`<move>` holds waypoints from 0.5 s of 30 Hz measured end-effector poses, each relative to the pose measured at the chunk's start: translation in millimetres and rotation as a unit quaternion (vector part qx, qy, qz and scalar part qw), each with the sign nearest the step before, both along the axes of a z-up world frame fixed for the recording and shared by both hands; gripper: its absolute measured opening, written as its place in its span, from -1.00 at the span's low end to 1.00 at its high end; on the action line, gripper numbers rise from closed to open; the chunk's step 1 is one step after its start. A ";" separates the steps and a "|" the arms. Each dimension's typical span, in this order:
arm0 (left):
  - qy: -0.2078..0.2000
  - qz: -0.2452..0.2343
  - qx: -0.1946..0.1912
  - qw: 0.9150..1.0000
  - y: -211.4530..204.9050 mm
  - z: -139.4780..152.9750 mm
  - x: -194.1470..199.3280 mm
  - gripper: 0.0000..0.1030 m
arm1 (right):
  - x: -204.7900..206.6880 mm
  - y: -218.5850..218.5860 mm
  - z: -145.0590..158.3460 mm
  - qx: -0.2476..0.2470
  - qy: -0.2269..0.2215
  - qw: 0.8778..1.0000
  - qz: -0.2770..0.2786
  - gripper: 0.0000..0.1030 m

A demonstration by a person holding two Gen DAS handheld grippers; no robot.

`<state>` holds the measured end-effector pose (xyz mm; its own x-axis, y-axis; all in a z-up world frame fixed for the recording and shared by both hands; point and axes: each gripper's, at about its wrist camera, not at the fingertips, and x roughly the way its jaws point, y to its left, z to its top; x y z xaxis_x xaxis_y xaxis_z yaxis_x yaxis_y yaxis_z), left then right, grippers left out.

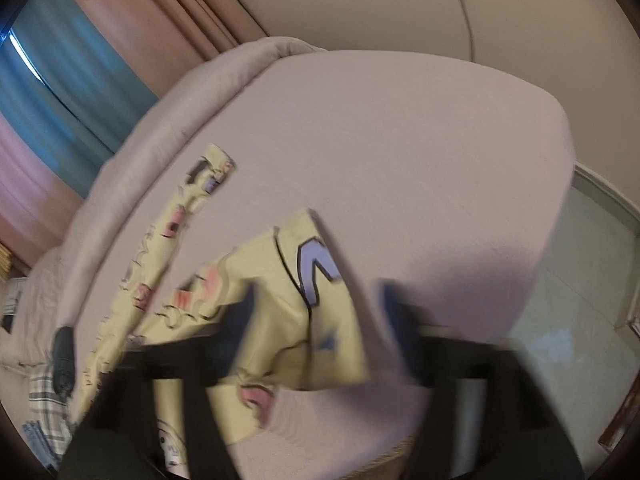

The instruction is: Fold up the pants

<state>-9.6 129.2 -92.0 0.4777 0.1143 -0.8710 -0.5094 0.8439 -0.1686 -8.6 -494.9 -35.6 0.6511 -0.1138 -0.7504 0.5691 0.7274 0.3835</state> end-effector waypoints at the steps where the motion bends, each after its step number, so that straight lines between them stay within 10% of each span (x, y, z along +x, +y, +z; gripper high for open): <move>1: 0.012 -0.008 0.020 1.000 -4.9 -1.7 3.5 -0.91 | -2.4 -1.0 -3.3 -0.006 0.005 1.000 -0.005 0.54; 6: 0.027 -0.007 0.028 0.999 -10.9 -9.0 8.0 -0.87 | -7.5 -3.4 -17.7 0.009 0.030 1.000 0.001 0.54; 15: 0.007 0.014 -0.033 0.999 6.0 -5.5 2.2 0.13 | 19.0 30.5 -25.6 -0.023 0.045 0.997 0.061 0.55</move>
